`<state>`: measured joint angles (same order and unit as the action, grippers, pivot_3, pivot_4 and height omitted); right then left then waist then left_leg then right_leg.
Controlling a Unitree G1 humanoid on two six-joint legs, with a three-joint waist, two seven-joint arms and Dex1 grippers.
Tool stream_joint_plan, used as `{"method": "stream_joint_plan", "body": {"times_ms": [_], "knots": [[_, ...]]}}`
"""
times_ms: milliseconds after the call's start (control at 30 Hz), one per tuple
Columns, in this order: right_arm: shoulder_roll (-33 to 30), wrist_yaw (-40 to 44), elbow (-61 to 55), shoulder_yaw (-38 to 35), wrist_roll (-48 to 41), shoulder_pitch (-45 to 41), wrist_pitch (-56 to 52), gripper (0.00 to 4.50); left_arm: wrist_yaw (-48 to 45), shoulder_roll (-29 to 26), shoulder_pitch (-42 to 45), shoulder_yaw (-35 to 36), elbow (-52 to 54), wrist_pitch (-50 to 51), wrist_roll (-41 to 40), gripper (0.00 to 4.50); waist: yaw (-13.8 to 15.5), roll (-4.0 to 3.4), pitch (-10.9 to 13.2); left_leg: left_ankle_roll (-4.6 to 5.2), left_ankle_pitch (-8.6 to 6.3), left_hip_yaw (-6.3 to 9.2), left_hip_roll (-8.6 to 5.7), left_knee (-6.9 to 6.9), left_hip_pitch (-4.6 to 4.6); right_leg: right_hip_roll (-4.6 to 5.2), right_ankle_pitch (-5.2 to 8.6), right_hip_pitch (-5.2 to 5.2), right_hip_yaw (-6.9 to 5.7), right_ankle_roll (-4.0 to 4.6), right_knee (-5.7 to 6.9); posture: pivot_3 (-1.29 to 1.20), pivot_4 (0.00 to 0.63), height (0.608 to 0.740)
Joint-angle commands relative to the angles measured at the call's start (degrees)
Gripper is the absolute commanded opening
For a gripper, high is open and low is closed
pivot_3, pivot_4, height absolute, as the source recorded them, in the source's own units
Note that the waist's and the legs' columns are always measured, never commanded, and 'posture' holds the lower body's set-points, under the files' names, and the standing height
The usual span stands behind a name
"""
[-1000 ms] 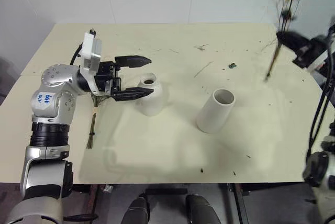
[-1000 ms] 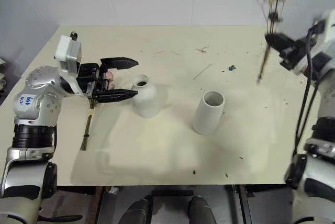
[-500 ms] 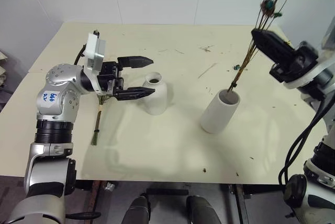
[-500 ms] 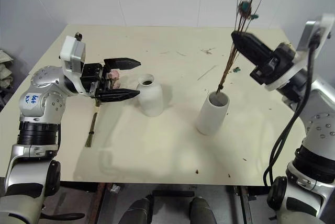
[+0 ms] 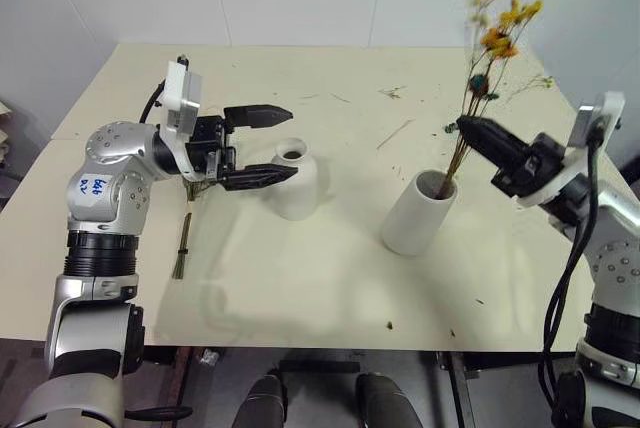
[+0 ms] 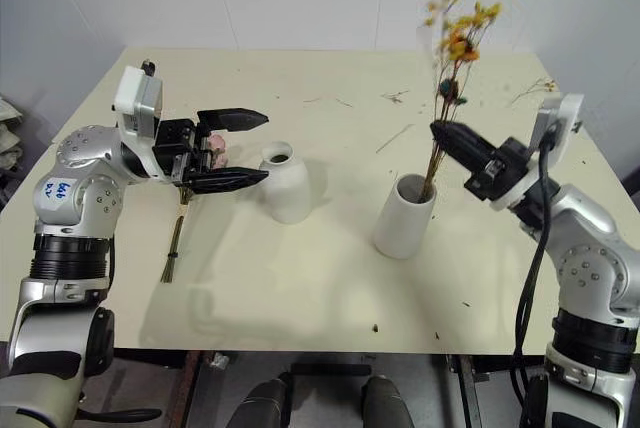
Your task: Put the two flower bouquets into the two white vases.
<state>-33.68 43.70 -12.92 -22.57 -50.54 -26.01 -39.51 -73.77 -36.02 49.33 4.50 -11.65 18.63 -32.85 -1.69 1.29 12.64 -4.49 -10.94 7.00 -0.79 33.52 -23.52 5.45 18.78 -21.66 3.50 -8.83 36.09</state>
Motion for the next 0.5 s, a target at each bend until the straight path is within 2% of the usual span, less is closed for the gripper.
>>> {"method": "stream_joint_plan", "body": {"times_ms": [33,133,300,400,500], "knots": [[-1.41,1.82,-2.92,0.37,0.80,0.83,2.77,1.68,0.64,-1.05,0.64,1.98,1.83,-0.27,-0.34,4.50,-0.10,0.00,0.00,0.00,0.00,0.00,0.01,0.01,0.00,-0.01,0.00,0.00,0.00,0.00,0.00,0.00,0.150,0.740],[-1.62,1.62,-2.12,0.36,2.78,0.72,5.31,2.70,0.89,-1.48,0.57,2.24,1.87,-0.29,-0.36,4.50,0.03,0.00,0.00,-0.01,0.00,-0.01,0.00,0.04,0.01,-0.01,-0.01,0.00,0.00,0.01,0.02,0.00,0.150,0.740],[-6.60,4.35,0.52,-1.37,4.55,-0.10,7.21,4.43,1.92,-4.55,0.06,3.76,1.90,0.42,0.28,4.50,0.00,0.00,0.00,-0.01,0.00,0.00,-0.01,0.02,-0.01,0.01,-0.02,0.01,0.00,0.01,-0.04,0.00,0.150,0.740],[-11.76,8.17,4.74,-2.77,5.36,-0.98,8.00,4.47,4.14,-9.78,-1.27,4.17,2.24,5.54,1.68,4.50,-0.08,0.00,0.00,0.00,0.00,-0.02,0.01,-0.09,0.01,0.00,-0.01,0.00,0.00,0.02,-0.09,0.00,0.150,0.740],[-18.58,15.62,11.42,-1.83,6.79,-3.03,8.42,4.47,12.30,-16.80,-1.38,2.94,4.14,12.88,8.01,4.50,-0.11,0.00,0.02,0.01,-0.01,-0.03,0.00,-0.17,0.01,0.01,0.01,-0.04,0.01,0.03,-0.11,0.00,0.150,0.740]]}}
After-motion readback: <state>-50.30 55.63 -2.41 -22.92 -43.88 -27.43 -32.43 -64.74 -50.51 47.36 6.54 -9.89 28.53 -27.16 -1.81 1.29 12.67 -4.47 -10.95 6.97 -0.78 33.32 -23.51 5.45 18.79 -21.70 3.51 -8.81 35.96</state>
